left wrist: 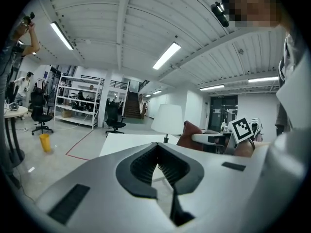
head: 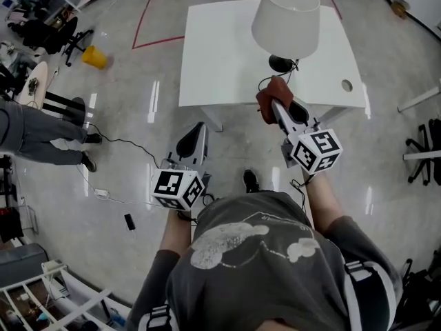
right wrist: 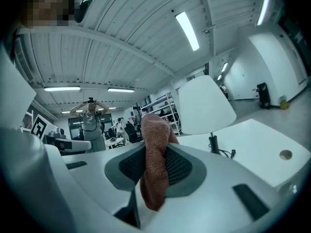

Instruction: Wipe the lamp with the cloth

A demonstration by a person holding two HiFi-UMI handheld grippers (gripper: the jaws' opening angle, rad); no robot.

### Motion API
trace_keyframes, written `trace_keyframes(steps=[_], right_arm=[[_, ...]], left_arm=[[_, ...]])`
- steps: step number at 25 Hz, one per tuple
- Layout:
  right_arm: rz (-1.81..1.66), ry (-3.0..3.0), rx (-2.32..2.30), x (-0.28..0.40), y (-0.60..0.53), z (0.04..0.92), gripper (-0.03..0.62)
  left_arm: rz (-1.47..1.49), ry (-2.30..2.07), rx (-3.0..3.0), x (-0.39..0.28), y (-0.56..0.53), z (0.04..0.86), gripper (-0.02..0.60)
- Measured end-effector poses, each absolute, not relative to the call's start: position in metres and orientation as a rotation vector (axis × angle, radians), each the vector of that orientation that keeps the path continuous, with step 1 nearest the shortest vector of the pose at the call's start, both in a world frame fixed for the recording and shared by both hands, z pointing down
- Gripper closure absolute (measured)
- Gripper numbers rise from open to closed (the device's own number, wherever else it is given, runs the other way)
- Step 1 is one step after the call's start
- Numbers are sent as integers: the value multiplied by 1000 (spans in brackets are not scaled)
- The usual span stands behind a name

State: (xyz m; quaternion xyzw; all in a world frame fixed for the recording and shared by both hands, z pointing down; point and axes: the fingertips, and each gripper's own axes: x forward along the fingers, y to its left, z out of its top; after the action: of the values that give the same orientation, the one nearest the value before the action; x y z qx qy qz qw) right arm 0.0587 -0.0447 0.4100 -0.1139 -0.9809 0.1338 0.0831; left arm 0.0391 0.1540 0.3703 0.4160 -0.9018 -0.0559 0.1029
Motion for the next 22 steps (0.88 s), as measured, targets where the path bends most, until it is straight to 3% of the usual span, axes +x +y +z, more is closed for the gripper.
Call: trace_keyframes(steps=[13,22], right_arm=[[386,-2908,-324,10,-29,421,503],[372,-2945,-37,-40,-18,418,502]], left_arm=[[-193,-2655,1203,-21,171,381,574],[-212,-2529,1492,-110,162,377,574]])
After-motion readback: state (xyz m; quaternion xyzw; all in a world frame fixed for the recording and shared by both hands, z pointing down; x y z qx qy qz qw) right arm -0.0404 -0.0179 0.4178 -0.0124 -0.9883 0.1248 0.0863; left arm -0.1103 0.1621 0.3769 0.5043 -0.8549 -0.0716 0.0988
